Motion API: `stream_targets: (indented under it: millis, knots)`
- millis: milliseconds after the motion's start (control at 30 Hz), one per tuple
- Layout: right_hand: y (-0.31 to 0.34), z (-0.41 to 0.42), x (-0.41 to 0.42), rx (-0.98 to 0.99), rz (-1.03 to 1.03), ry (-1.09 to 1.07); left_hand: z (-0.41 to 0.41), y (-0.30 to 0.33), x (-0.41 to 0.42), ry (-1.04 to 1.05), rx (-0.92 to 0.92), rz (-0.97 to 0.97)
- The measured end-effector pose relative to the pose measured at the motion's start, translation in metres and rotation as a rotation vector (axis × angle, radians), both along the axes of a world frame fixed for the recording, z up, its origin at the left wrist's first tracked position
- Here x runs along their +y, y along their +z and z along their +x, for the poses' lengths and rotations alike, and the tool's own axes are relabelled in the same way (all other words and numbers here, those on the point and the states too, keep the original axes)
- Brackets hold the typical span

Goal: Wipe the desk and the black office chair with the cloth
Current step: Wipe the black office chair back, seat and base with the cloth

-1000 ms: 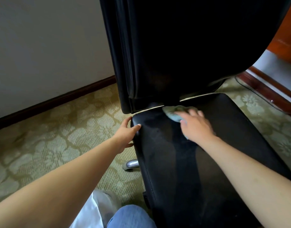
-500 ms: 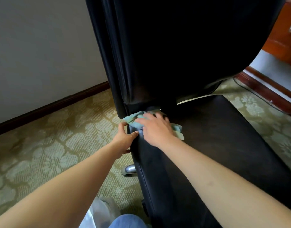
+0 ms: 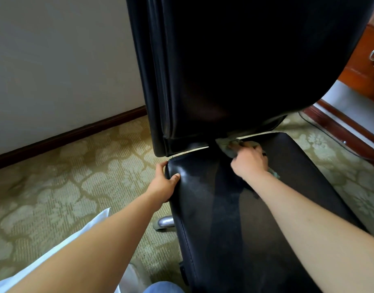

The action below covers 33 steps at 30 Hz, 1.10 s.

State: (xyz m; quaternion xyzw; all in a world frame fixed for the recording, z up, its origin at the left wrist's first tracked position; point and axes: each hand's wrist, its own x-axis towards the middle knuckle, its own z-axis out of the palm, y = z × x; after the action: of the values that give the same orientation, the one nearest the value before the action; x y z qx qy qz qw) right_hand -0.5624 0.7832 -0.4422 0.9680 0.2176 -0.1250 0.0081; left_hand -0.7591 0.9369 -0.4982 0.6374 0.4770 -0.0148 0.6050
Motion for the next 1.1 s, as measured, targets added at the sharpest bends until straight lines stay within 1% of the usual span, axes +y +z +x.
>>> stream_targets:
  millis: [33, 100, 233, 333, 400, 500, 533, 567, 633, 700, 767, 833, 900, 967, 1100]
  knots:
    - [0.002, -0.012, 0.009, 0.014, 0.014, 0.024, -0.001, -0.001, 0.000, 0.000, -0.004, 0.002]
    - [0.003, -0.044, 0.030, 0.039, 0.053, 0.138, -0.003, -0.003, -0.001, 0.010, -0.010, -0.015]
    - [-0.006, -0.107, 0.065, 0.059, 0.159, 0.483, -0.011, 0.000, -0.001, 0.053, -0.019, -0.104]
    - [-0.005, -0.106, 0.068, 0.089, 0.150, 0.585, -0.020, 0.006, 0.003, 0.035, -0.018, -0.185]
    - [-0.007, -0.091, 0.059, 0.076, 0.106, 0.564, -0.026, 0.008, 0.008, 0.030, -0.018, -0.202]
    - [-0.006, -0.073, 0.043, 0.069, 0.054, 0.332, -0.034, 0.013, 0.012, 0.054, -0.006, -0.192]
    - [-0.005, -0.074, 0.041, 0.061, 0.057, 0.283, -0.035, 0.013, 0.011, 0.063, -0.011, -0.201]
    - [-0.004, -0.079, 0.041, 0.050, 0.062, 0.281, -0.035, 0.014, 0.010, 0.072, -0.017, -0.211]
    - [0.000, -0.101, 0.039, 0.060, 0.085, 0.384, -0.035, 0.018, 0.006, 0.089, -0.028, -0.228]
    - [0.000, -0.128, 0.031, 0.092, 0.085, 0.563, -0.036, 0.018, 0.005, 0.109, -0.035, -0.236]
    - [0.000, -0.144, 0.013, 0.088, 0.043, 0.753, -0.038, 0.019, 0.004, 0.133, -0.041, -0.257]
    - [0.006, -0.141, 0.000, 0.110, 0.014, 0.887, -0.041, 0.019, 0.005, 0.156, -0.044, -0.282]
    - [0.013, -0.127, 0.000, 0.107, -0.003, 0.969, -0.042, 0.017, 0.006, 0.158, -0.037, -0.283]
    - [0.012, -0.114, 0.012, 0.058, -0.003, 0.960, -0.043, 0.016, 0.007, 0.175, -0.028, -0.274]
    - [-0.002, -0.099, 0.049, 0.099, 0.109, 0.605, -0.041, 0.013, 0.007, 0.243, -0.034, -0.329]
